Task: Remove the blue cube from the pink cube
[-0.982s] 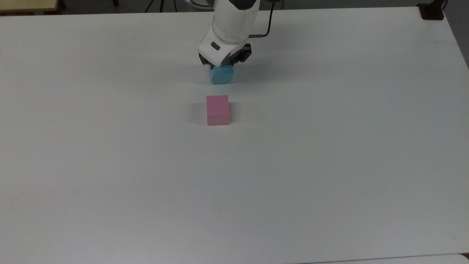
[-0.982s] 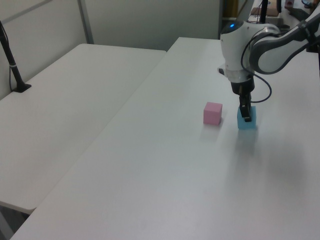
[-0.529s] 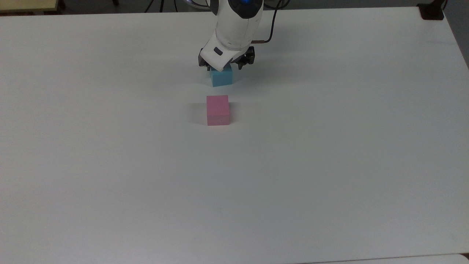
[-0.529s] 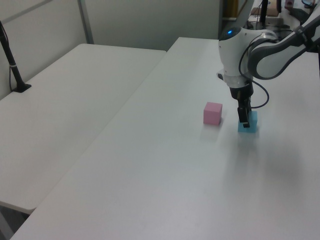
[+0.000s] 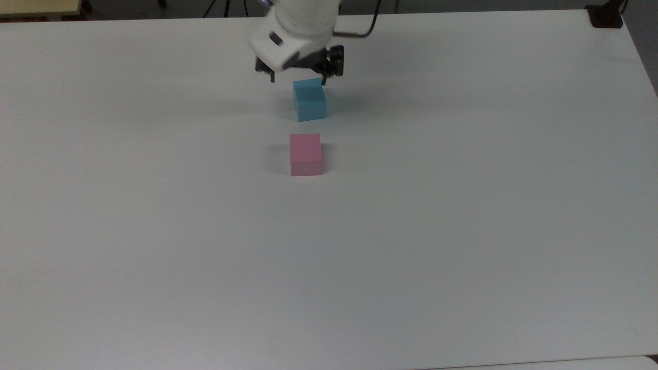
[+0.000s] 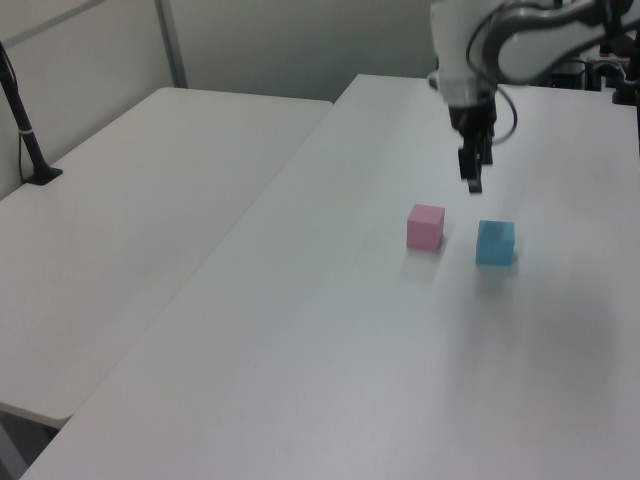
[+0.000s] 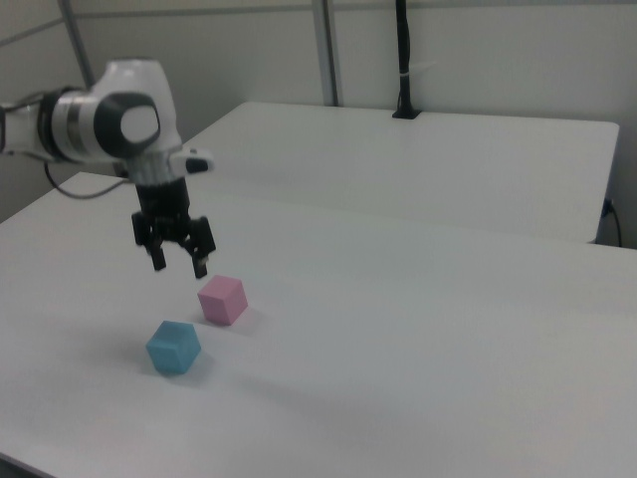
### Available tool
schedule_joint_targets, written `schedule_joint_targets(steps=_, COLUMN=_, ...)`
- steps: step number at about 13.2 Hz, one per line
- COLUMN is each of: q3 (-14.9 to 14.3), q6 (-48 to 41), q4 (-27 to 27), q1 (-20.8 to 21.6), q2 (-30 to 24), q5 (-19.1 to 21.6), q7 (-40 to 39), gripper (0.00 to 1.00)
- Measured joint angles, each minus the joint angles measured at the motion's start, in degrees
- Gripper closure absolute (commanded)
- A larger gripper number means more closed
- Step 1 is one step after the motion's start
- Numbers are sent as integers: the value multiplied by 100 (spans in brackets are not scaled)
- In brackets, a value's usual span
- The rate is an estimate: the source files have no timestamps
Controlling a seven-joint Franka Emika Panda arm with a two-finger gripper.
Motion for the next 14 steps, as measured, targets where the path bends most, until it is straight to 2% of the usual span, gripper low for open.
schedule_joint_targets(steps=3, q3=-31, q6=-908, q4=890, q1=-405, q2=-346, q5=113, q7=-3, gripper=0)
schedule_joint_targets(steps=5, q3=-60, q6=-1138, q4=1357, q1=-591, q2=-365, q5=114, q7=-12, gripper=0)
schedule_joint_targets(steps=6, q3=-164, q6=-1156, q4=1564, q1=-643, q2=-365, q5=115, q7=-64, gripper=0)
schedule_joint_targets(steps=10, q3=-639, q6=-1164, q4=1841, q1=-668, q2=-356, q5=115, q7=-995, gripper=0)
schedule_joint_targets(steps=14, q3=-808, q6=-1155, q4=1982, q1=-670, q2=-352, q5=115, q7=-1176, gripper=0)
